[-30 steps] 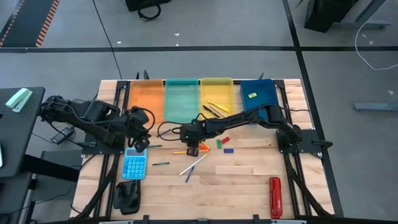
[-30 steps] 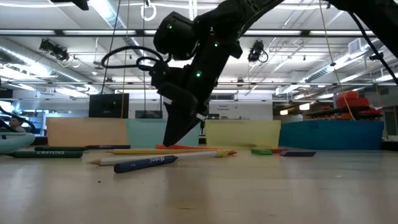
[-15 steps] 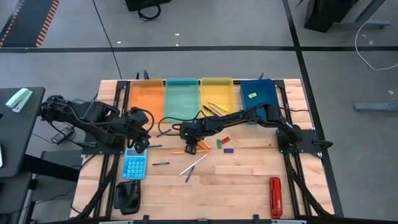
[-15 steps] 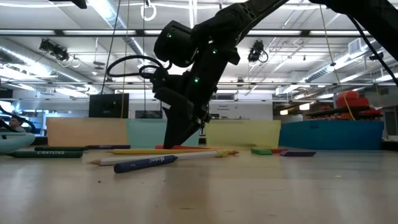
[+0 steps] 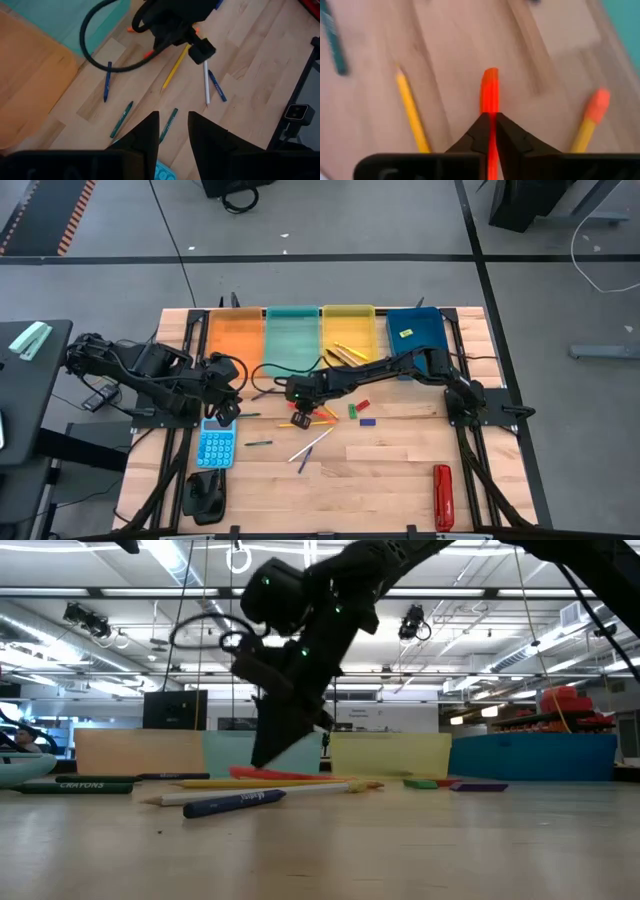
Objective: Sort crayons/erasers/pens/pencils in bins
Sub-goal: Put the orange pen into the yellow bin
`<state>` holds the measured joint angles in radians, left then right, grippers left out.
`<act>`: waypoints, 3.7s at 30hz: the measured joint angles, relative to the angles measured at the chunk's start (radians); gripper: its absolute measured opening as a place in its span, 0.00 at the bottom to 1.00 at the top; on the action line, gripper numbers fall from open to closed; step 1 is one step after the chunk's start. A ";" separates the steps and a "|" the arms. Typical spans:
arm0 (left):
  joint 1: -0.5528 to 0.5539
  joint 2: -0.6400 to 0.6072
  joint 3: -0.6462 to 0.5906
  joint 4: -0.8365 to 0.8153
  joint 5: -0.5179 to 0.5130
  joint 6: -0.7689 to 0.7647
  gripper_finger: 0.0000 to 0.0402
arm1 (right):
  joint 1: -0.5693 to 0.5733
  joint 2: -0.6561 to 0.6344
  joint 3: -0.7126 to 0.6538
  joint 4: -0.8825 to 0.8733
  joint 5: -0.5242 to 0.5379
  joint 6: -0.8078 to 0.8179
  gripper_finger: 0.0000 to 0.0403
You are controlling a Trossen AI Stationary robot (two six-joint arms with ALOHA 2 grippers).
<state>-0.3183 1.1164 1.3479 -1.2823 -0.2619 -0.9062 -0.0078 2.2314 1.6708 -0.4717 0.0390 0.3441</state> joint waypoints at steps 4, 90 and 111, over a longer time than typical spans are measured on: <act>0.000 0.000 0.000 0.000 0.000 0.000 0.28 | -0.009 0.001 0.104 -0.064 0.000 -0.048 0.05; 0.000 0.000 0.000 0.157 -0.092 -0.014 0.27 | 0.092 0.001 -0.009 -0.148 -0.067 -0.362 0.11; 0.000 0.001 0.000 0.161 -0.092 -0.015 0.27 | -0.082 -0.221 0.016 -0.161 0.108 -0.303 0.10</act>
<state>-0.3183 1.1172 1.3483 -1.1213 -0.3542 -0.9211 -0.0897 2.0106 1.6871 -0.6323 0.1475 0.0410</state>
